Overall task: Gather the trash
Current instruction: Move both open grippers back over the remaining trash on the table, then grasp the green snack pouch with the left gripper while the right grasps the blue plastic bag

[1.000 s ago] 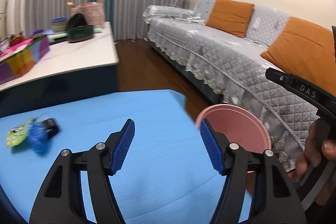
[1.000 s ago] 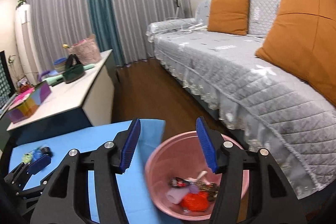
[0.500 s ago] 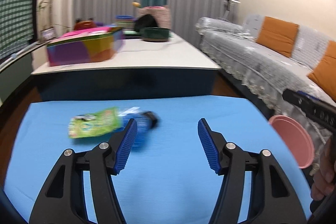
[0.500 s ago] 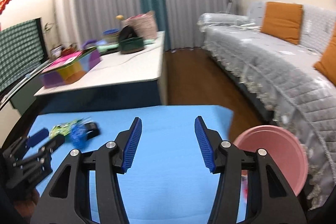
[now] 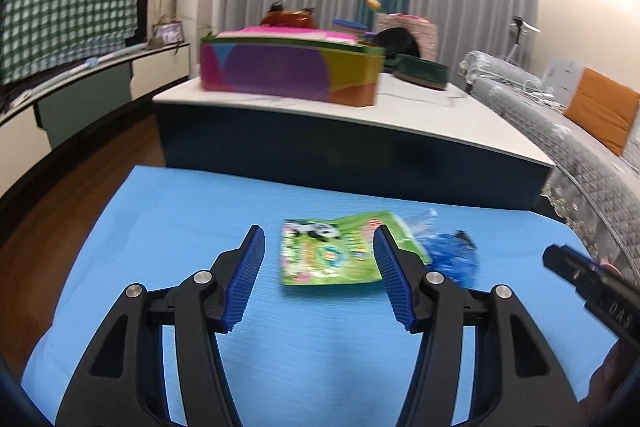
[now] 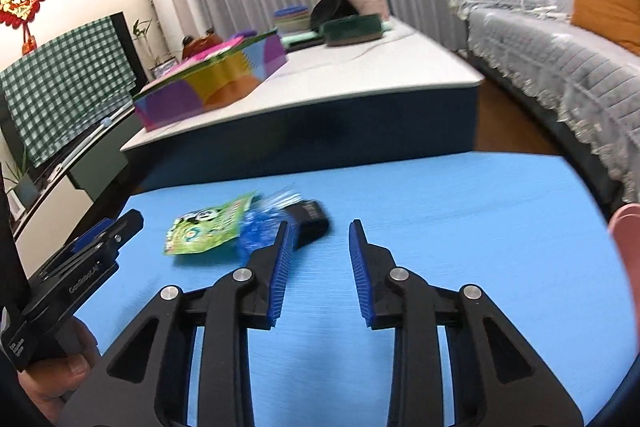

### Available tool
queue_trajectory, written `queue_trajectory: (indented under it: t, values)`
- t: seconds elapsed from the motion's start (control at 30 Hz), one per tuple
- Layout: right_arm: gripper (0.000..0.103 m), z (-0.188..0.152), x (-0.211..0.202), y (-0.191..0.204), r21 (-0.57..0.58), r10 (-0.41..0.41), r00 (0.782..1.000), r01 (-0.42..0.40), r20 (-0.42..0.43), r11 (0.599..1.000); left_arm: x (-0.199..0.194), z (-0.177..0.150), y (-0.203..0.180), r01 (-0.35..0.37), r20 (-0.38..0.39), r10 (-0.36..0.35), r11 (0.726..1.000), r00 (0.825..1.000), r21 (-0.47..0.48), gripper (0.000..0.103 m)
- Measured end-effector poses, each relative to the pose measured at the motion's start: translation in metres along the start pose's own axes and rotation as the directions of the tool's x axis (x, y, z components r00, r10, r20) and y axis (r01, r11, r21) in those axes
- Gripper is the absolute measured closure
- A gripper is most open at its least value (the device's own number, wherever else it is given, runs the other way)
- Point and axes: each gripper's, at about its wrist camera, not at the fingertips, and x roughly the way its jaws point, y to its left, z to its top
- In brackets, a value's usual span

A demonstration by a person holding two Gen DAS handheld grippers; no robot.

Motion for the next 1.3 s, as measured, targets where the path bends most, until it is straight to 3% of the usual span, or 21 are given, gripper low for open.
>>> queue_trajectory:
  t: [0.33,0.63,0.83,1.03,1.1,1.2,1.23,1.3]
  values:
    - [0.068,-0.004,0.047,0.018,0.052,0.024,0.996,-0.019,-0.087,0.998,0.04,-0.005,0.023,0.005,-0.086,-0.007,1.0,0.996,-0.022,0.047]
    - [0.068,-0.008,0.065,0.028,0.018,0.03,0.991,-0.028,-0.128,0.999,0.071,-0.01,0.023,0.038,-0.189,-0.044,0.999,0.981,-0.032,0.047]
    - [0.071,-0.011,0.071,0.029,0.003,0.04,0.988,-0.04,-0.15,0.999,0.076,-0.01,0.021,0.039,-0.217,-0.047,0.998,0.975,-0.04,0.047]
    - [0.074,-0.012,0.071,0.031,-0.007,0.041,0.987,-0.043,-0.157,0.999,0.079,-0.012,0.017,0.051,-0.251,-0.056,0.998,0.966,-0.027,0.056]
    - [0.08,-0.013,0.071,0.032,-0.01,0.044,0.986,-0.046,-0.159,0.999,0.08,-0.013,0.016,0.056,-0.255,-0.061,0.998,0.965,-0.027,0.058]
    - [0.093,-0.014,0.07,0.033,-0.023,0.048,0.986,-0.053,-0.16,0.998,0.078,-0.013,0.015,0.053,-0.256,-0.057,0.998,0.965,-0.021,0.069]
    - [0.096,-0.014,0.07,0.034,-0.031,0.05,0.986,-0.055,-0.162,0.998,0.078,-0.014,0.015,0.056,-0.257,-0.06,0.998,0.964,-0.022,0.076]
    - [0.1,-0.014,0.069,0.033,-0.04,0.053,0.985,-0.061,-0.164,0.997,0.076,-0.013,0.015,0.06,-0.253,-0.064,0.998,0.965,-0.023,0.08]
